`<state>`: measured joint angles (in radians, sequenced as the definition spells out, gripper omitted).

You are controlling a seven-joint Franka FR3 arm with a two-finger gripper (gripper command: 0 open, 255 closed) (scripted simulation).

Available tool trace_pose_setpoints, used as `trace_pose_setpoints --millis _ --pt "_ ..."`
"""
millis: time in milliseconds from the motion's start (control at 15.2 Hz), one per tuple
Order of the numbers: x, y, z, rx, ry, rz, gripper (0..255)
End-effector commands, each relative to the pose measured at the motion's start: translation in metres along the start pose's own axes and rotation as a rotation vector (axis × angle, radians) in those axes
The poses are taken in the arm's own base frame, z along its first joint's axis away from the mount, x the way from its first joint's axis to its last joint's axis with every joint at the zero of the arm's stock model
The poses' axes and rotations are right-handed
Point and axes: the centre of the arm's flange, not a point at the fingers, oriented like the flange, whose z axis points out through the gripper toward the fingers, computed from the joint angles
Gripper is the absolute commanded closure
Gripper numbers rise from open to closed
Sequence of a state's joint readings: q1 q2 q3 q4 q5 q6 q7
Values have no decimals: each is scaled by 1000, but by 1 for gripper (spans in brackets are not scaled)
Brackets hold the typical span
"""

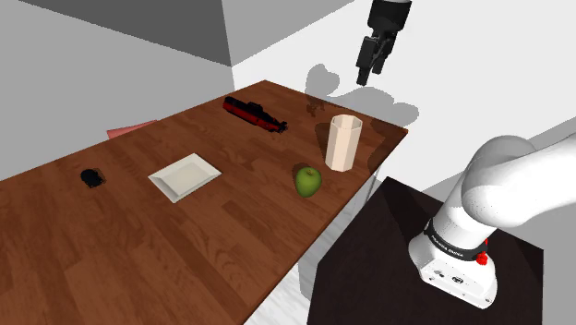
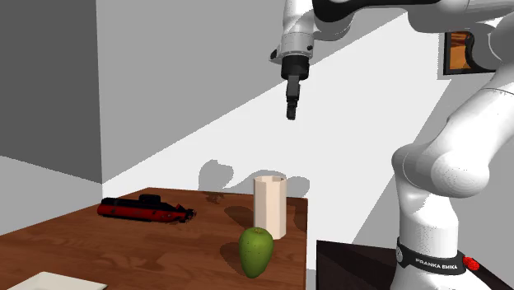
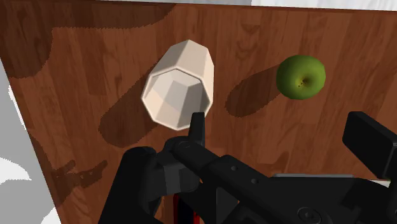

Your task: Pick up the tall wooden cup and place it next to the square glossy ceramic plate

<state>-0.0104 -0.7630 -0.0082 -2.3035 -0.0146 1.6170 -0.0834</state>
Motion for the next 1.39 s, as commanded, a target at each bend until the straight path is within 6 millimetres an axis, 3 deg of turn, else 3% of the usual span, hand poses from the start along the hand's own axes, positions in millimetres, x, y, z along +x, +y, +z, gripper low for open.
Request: trace_pose_setpoints --millis 0,990,1320 --pt "0 0 0 0 0 0 0" --pt "69 48 184 25 -61 36 0" --pt "68 48 206 25 -62 36 0"
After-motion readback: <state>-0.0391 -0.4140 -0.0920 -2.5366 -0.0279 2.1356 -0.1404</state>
